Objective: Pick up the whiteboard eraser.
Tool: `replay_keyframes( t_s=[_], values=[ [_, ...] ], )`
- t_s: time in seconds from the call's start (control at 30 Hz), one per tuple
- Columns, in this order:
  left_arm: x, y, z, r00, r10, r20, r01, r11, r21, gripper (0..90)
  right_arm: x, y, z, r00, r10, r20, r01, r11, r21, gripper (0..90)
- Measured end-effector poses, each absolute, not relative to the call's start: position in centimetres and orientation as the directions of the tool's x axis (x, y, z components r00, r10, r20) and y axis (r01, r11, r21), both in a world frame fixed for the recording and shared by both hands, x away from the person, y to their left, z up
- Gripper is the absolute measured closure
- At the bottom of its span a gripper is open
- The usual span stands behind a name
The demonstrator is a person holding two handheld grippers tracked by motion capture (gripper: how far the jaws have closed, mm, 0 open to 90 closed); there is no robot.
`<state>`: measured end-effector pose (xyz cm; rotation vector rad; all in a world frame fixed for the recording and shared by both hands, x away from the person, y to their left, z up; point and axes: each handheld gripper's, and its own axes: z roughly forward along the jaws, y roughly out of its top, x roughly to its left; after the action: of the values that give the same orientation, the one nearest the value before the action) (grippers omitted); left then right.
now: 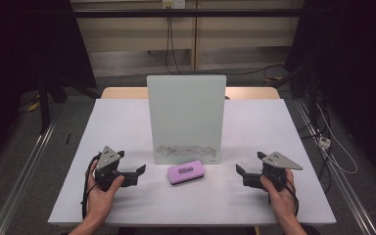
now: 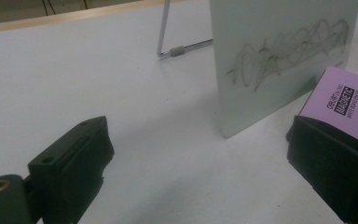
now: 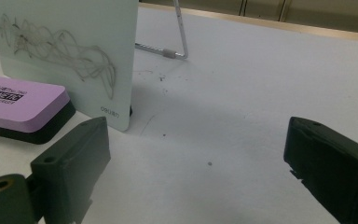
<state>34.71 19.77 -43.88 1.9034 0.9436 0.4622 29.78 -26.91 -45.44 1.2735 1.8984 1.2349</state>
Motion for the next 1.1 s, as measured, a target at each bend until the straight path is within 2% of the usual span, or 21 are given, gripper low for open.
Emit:
replay_keyframes(
  t_s=[0.63,0.83,1.1],
  values=[
    [35.0,18.8,-43.8,0.689,0.721,-0.069,0.436,-0.337,0.834,8.9,29.9,-27.1,-45.6,-0.425,0.902,0.071,0.431,0.133,0.892,7.0],
    [35.1,18.3,-43.4,0.684,0.729,-0.041,0.423,-0.349,0.836,9.0,29.9,-27.1,-45.6,-0.428,0.901,0.073,0.436,0.135,0.890,7.0],
    [35.4,17.5,-43.2,0.732,0.679,-0.050,0.411,-0.381,0.828,8.9,30.0,-27.1,-45.6,-0.427,0.901,0.075,0.439,0.134,0.888,6.9]
  ],
)
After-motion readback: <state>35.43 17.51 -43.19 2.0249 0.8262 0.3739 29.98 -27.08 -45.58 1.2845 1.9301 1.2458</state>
